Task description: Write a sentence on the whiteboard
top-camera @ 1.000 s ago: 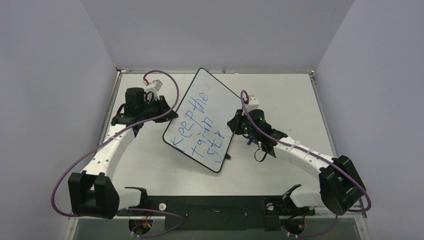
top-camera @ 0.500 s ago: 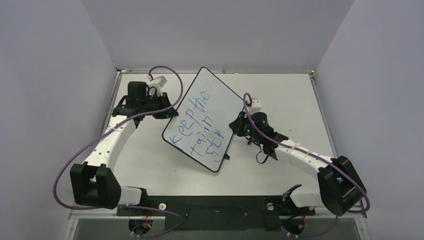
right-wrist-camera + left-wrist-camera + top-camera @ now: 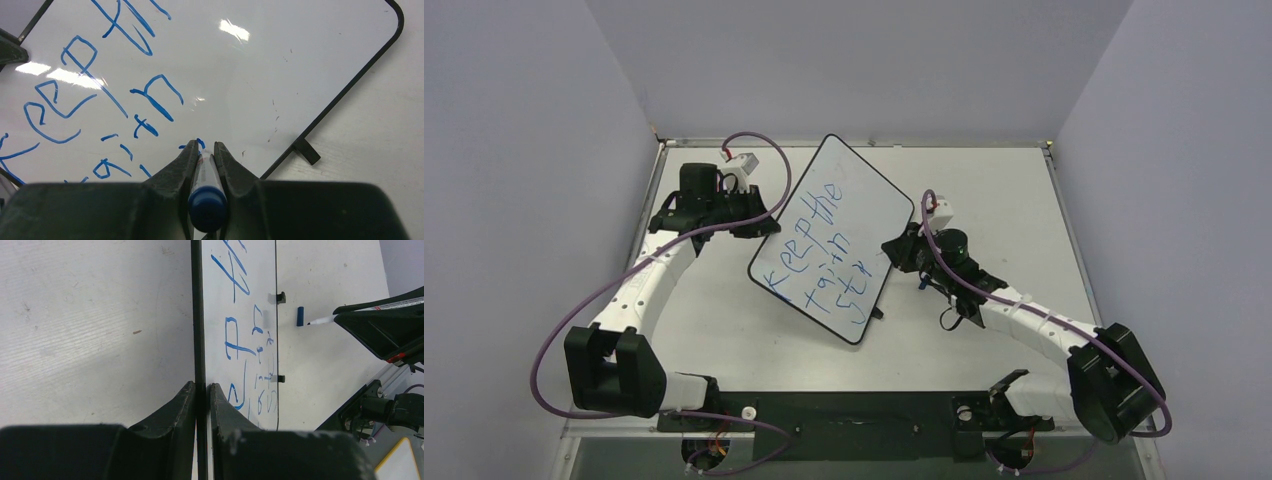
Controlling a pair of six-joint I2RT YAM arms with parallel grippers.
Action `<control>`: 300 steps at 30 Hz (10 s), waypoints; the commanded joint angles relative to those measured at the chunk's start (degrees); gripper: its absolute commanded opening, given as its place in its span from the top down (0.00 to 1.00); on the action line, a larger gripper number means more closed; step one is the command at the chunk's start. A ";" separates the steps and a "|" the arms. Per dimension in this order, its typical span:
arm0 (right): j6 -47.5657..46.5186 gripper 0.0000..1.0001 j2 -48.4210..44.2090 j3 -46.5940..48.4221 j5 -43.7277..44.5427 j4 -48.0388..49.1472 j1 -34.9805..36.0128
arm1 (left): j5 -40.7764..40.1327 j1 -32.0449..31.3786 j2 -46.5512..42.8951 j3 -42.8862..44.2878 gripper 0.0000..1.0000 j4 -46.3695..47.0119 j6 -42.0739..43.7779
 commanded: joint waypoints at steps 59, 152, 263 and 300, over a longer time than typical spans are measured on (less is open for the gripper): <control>1.83 1.00 5.93 -2.20 -3.36 17.16 -3.16 | 1.07 -1.68 -2.90 -3.26 1.00 4.22 1.77; 0.89 1.00 16.11 7.62 2.89 3.97 -0.98 | 1.25 -2.10 -4.53 -4.43 1.00 4.64 1.59; 2.05 1.00 23.75 20.13 2.88 -0.96 -2.14 | 1.08 -2.41 -6.40 -5.41 1.00 5.06 1.51; 1.50 1.00 22.05 13.09 4.59 -2.16 -4.55 | 0.98 -2.65 -6.74 -5.50 1.00 5.08 1.51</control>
